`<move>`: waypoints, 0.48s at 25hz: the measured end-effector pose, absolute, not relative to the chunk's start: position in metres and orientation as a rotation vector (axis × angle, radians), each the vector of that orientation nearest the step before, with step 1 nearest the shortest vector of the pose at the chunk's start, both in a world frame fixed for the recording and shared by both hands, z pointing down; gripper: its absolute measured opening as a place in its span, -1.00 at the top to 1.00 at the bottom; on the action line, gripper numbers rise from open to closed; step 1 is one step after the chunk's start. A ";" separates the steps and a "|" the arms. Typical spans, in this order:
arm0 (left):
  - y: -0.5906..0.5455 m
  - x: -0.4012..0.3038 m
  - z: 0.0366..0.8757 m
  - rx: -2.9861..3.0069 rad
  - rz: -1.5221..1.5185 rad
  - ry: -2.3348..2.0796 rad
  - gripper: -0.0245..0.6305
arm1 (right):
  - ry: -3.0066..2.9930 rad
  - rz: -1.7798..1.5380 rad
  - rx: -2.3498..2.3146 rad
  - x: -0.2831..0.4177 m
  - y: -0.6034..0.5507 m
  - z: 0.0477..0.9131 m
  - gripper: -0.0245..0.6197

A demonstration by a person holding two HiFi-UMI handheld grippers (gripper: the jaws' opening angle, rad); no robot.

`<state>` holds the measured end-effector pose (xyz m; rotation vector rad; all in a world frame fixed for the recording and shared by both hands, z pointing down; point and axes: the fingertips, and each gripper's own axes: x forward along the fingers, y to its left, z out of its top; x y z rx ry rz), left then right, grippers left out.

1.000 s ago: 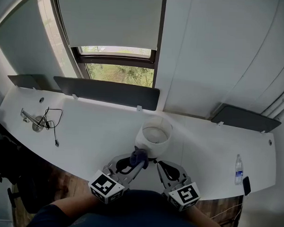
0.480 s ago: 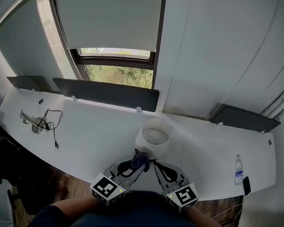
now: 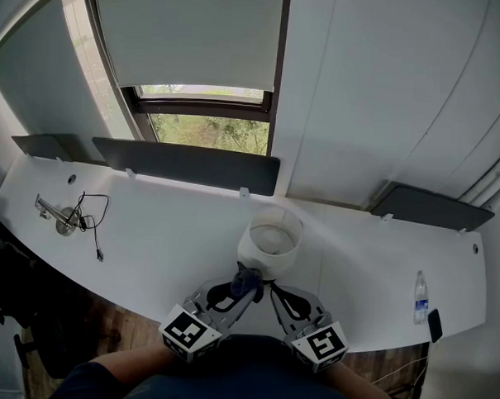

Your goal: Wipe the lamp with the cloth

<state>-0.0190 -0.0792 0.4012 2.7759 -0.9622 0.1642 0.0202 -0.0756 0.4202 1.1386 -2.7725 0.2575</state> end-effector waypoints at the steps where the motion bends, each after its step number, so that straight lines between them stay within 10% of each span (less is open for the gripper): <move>1: -0.079 -0.019 0.402 2.780 0.170 -0.961 0.66 | -2.772 0.252 1.138 0.020 -0.076 0.421 0.89; 12: -0.079 -0.017 0.397 2.787 0.155 -0.968 0.66 | -2.770 0.231 1.142 0.023 -0.076 0.423 0.89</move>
